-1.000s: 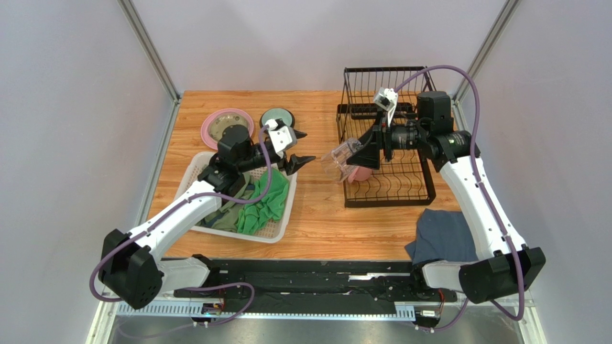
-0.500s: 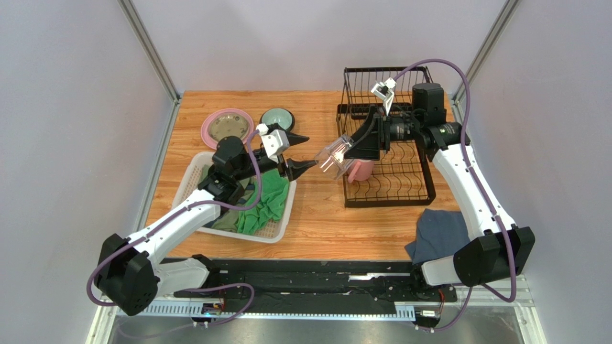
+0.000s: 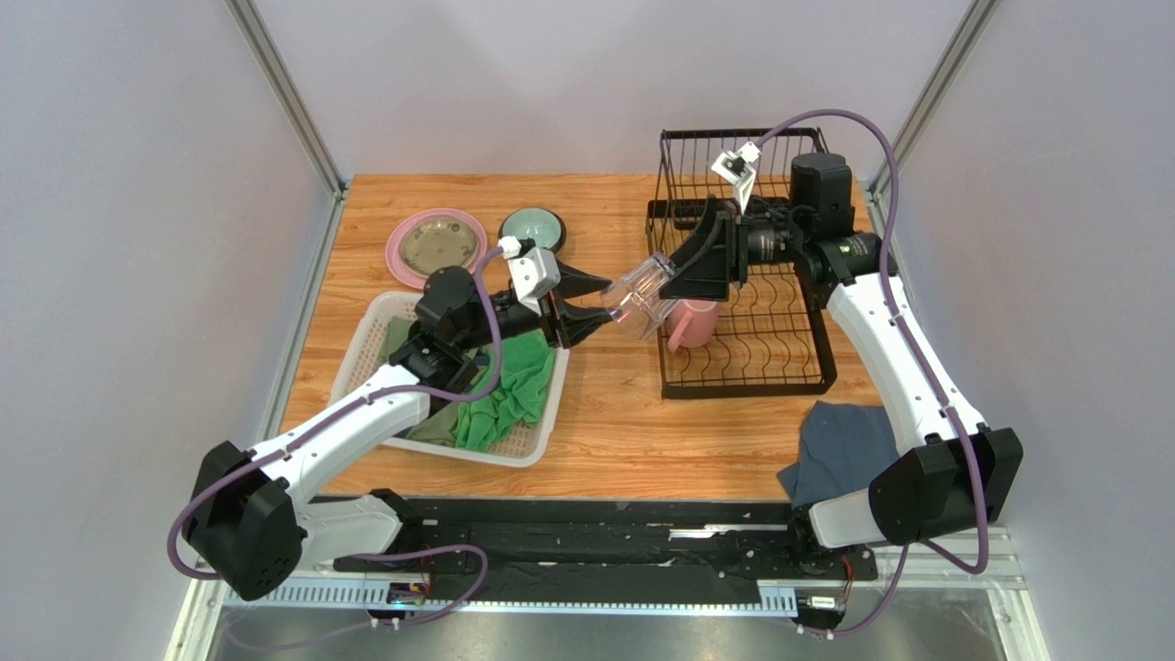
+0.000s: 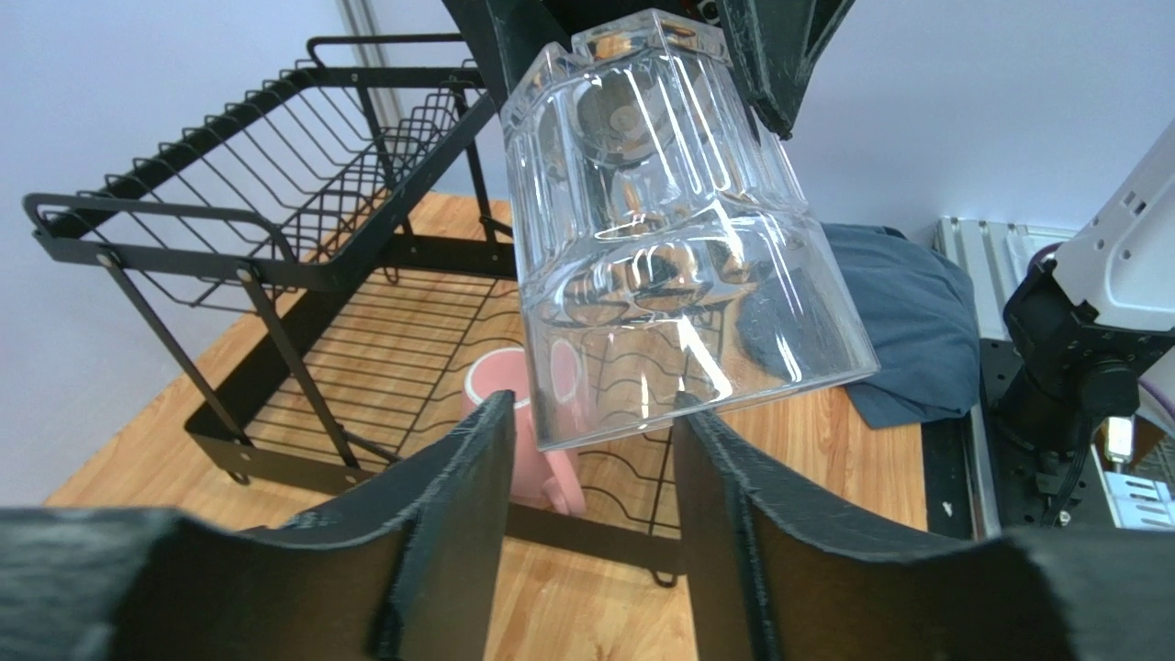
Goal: Unload the mixed dishes from the dish rack
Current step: Place the cup at the center of the board.
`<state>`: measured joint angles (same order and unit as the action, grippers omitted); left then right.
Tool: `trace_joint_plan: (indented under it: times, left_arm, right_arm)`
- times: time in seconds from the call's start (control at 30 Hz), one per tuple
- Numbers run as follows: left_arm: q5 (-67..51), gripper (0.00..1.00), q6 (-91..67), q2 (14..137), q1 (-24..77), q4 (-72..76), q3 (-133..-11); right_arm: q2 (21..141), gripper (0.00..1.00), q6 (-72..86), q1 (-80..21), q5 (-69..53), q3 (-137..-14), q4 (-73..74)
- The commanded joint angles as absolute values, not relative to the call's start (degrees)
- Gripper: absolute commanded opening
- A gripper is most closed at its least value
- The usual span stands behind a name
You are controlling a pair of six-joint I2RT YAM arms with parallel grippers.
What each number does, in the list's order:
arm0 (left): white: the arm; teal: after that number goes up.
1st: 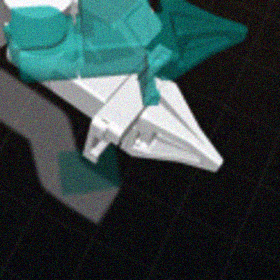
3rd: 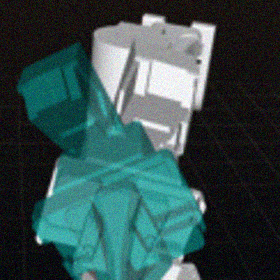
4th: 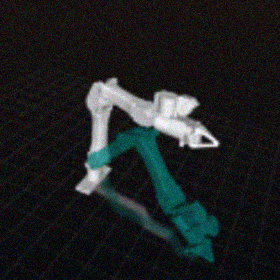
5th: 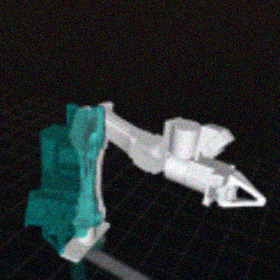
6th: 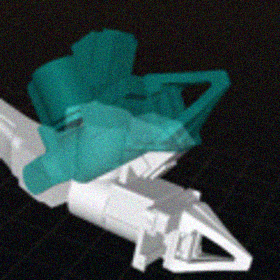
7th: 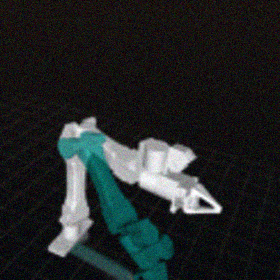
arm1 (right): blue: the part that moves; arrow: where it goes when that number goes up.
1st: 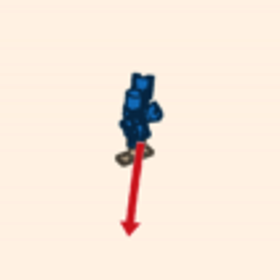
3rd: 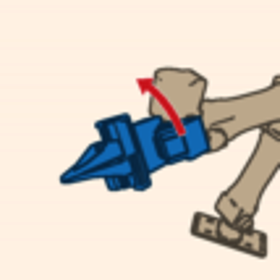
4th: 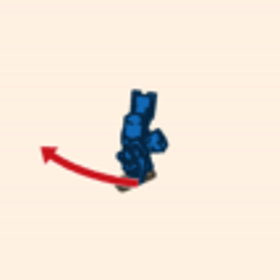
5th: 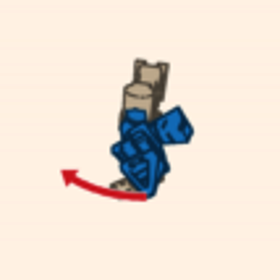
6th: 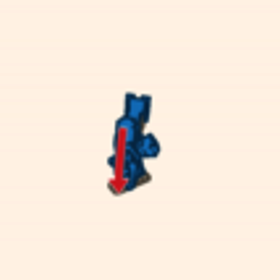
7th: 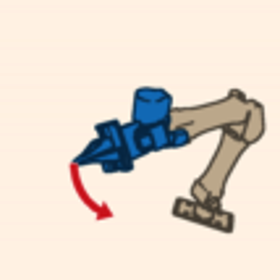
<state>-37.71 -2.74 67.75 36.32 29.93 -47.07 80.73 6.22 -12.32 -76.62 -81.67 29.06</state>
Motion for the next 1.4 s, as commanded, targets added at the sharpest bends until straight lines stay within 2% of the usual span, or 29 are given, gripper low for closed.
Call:
trace_joint_plan:
  times: [0.0, 0.17, 0.3, 0.53, 0.57, 0.63, 0.67, 0.73, 0.87, 0.97, 1.17, 1.37]
  left_arm:
    - [-37.1, 0.52, -5.5, 68.8, 37.7, 33.5, -48.4]
    - [-35.8, 0.49, -6.5, 70.0, 38.8, 33.7, -49.4]
    - [-35.4, 0.41, -6.8, 70.3, 38.7, 33.8, -50.0]
    - [-34.6, 0.17, -6.1, 70.0, 38.8, 31.8, -50.9]
    - [-34.5, 0.15, -6.1, 70.1, 38.7, 31.6, -51.1]
    - [-34.6, 0.06, -6.1, 70.1, 38.8, 31.0, -51.5]
    - [-34.5, 0.00, -6.1, 70.0, 38.7, 30.9, -51.6]
    - [-34.4, 0.00, -5.9, 70.0, 38.8, 30.2, -51.5]
    - [-34.4, 0.00, -5.0, 69.5, 38.8, 29.3, -51.4]
    - [-33.6, 0.00, -3.4, 68.9, 38.7, 28.6, -51.1]
    - [-33.1, 0.00, -1.1, 67.0, 38.5, 29.6, -48.6]
    - [-33.4, 0.00, -0.1, 65.5, 38.1, 30.2, -46.9]
  right_arm:
    - [81.0, 0.05, 8.5, -12.9, -79.1, -81.9, 25.1]
    - [81.6, 0.06, 8.4, -14.3, -79.2, -81.1, 25.0]
    - [81.8, 0.07, 8.0, -14.9, -79.3, -80.2, 24.8]
    - [82.3, 0.15, 4.9, -15.2, -79.5, -79.0, 27.2]
    - [82.0, 0.17, 4.7, -15.2, -79.6, -78.8, 27.3]
    - [81.9, 0.21, 4.5, -15.3, -79.2, -78.0, 27.3]
    - [81.7, 0.27, 4.3, -15.2, -79.0, -78.0, 27.8]
    - [81.4, 0.35, 2.9, -15.3, -78.2, -77.9, 28.6]
    - [80.4, 0.62, 1.3, -15.2, -76.4, -78.2, 30.6]
    - [79.5, 0.71, 1.1, -14.8, -74.5, -78.5, 31.1]
    - [78.9, 0.80, 3.2, -12.5, -73.8, -78.7, 30.7]
    - [79.6, 0.84, 5.5, -10.9, -75.8, -79.3, 29.6]
